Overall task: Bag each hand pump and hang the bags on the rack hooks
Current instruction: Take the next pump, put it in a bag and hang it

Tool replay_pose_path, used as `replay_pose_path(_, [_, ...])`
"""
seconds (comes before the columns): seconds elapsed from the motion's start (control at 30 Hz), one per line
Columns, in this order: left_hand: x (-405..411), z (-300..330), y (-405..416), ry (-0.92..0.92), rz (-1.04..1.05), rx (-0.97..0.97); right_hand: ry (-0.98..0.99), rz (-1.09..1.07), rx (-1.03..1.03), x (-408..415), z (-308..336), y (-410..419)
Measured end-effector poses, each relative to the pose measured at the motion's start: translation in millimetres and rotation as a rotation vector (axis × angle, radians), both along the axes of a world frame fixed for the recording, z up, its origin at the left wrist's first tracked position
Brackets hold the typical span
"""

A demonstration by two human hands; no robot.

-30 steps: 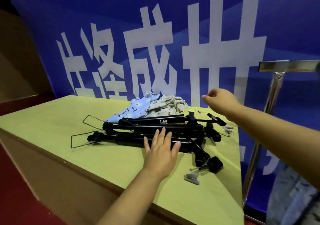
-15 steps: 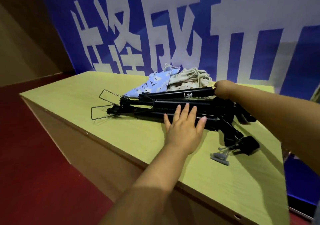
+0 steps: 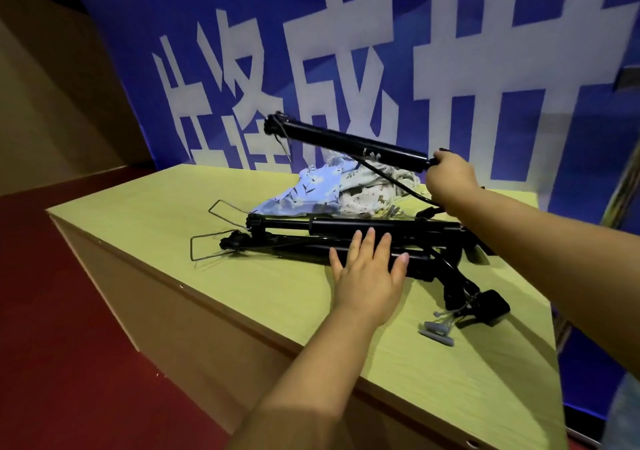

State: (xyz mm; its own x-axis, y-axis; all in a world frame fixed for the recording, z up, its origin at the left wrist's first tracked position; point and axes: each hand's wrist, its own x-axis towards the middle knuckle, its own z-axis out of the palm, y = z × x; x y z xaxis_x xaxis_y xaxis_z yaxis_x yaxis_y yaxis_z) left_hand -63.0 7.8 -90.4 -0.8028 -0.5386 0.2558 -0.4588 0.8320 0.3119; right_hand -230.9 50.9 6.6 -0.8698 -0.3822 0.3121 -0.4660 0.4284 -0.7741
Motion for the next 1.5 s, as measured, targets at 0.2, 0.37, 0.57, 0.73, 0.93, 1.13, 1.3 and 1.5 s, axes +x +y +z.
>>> replay_pose_path(0.2, [0.8, -3.2, -2.3, 0.008, 0.01, -0.044, -0.108, -0.04, -0.29, 8.6, 26.7, 14.5])
replay_pose_path(0.37, [1.5, -3.5, -2.6, -0.022, 0.017, -0.067, -0.205, 0.053, -0.519, 19.6, 63.0, 36.3])
replay_pose_path(0.57, [7.5, 5.4, -1.9, 0.215, 0.041, 0.034, -0.199, 0.153, -0.569, 52.1, 101.7, 73.4])
replay_pose_path(0.73, [14.9, 77.5, 12.6, 0.901, 0.078, 0.417, -0.405, 0.261, -0.7, 95.2, 120.7, 113.1])
replay_pose_path(0.93, [50.6, 185.4, 62.8, 0.953, -0.372, 0.572, -0.967, 0.491, -0.824, 145.4, 74.9, 163.1])
replay_pose_path(1.13, [79.2, 213.5, 133.0, 0.753, -0.638, 0.636, -1.201, 0.684, -0.954, 179.8, 60.8, 238.5])
replay_pose_path(1.3, [84.4, 211.3, 186.6, 0.62, -0.7, 0.606, -1.158, 0.701, -0.987, 198.9, 64.9, 279.8])
replay_pose_path(1.5, [72.7, 210.2, 224.2, 0.71, -0.726, 0.57, -0.921, 0.729, -0.851, 199.1, 53.8, 318.6])
